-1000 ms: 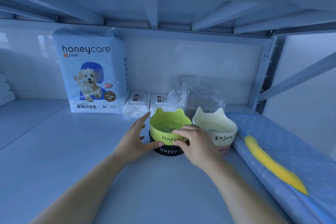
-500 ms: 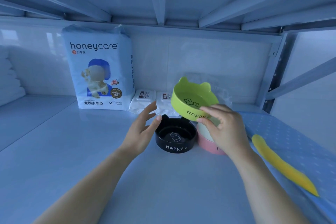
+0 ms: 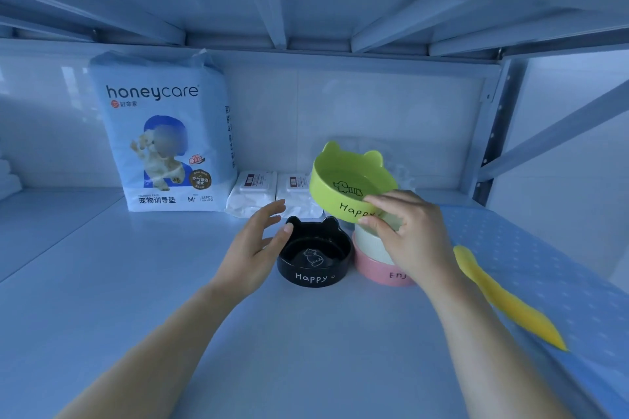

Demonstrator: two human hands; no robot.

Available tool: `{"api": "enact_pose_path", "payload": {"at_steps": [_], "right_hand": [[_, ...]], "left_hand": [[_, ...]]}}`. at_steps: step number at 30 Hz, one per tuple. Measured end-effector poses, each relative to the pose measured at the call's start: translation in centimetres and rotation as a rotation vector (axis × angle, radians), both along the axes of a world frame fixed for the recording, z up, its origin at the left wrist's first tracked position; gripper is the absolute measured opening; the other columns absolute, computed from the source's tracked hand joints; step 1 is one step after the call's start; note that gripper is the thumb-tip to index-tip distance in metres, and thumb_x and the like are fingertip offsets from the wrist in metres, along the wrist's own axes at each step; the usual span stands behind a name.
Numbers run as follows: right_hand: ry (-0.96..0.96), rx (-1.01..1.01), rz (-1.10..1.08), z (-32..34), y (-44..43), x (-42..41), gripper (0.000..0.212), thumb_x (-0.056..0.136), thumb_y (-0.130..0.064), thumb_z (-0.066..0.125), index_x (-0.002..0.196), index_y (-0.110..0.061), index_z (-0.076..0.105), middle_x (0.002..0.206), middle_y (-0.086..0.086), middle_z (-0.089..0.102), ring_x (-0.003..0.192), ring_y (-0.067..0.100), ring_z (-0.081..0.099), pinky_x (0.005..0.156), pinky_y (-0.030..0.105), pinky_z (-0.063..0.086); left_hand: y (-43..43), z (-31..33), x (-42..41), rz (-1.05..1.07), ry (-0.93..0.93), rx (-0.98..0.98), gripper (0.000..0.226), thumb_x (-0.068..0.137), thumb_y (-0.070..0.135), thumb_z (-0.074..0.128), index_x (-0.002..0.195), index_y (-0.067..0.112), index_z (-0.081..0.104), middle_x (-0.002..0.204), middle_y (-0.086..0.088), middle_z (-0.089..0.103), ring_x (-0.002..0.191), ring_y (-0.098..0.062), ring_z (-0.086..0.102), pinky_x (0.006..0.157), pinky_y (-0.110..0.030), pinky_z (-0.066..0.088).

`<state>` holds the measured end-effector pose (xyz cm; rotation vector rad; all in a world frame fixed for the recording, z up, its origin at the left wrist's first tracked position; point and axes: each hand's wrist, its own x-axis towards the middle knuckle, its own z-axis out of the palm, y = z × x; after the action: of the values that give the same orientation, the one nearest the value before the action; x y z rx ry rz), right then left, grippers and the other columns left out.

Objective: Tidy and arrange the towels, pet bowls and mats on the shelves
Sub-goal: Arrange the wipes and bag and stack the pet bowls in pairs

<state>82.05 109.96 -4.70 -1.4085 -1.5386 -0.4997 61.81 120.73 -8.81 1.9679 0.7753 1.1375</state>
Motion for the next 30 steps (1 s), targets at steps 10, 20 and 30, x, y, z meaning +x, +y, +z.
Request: {"api": "enact_pose_path", "payload": {"at_steps": [10,20,30], "right_hand": [[0.009,-0.015,-0.211,2.9,-4.5,3.1,0.029,0.071,-0.011,0.079,0.099,-0.01,0.073,0.094,0.005,0.072,0.088,0.025,0.065,0.074,0.013,0.036],[0.064,-0.076,-0.289,2.4,-5.8,3.3,0.03,0.075,-0.015,0.076,0.104,-0.014,0.072,0.099,0.002,0.071,0.094,0.023,0.062,0.076,0.019,0.039],[0.099,-0.061,-0.317,3.0,-6.8,3.7,0.029,0.077,-0.013,0.075,0.105,-0.013,0.072,0.1,0.003,0.071,0.094,0.023,0.062,0.072,0.015,0.034]], "left_hand": [[-3.8,3.2,7.1,-0.184,0.394,0.469,0.032,0.085,0.031,0.062,0.117,0.033,0.057,0.119,0.021,0.055,0.107,0.004,0.051,0.091,-0.013,0.037],[-4.0,2.8,10.3,-0.139,0.619,0.532,0.033,0.091,0.036,0.053,0.124,0.035,0.055,0.123,0.012,0.057,0.115,-0.011,0.048,0.092,-0.025,0.041],[-3.3,2.4,7.1,-0.072,0.458,0.59,0.028,0.087,0.026,0.063,0.115,0.029,0.066,0.107,0.007,0.068,0.105,-0.015,0.056,0.08,-0.021,0.041]]}}
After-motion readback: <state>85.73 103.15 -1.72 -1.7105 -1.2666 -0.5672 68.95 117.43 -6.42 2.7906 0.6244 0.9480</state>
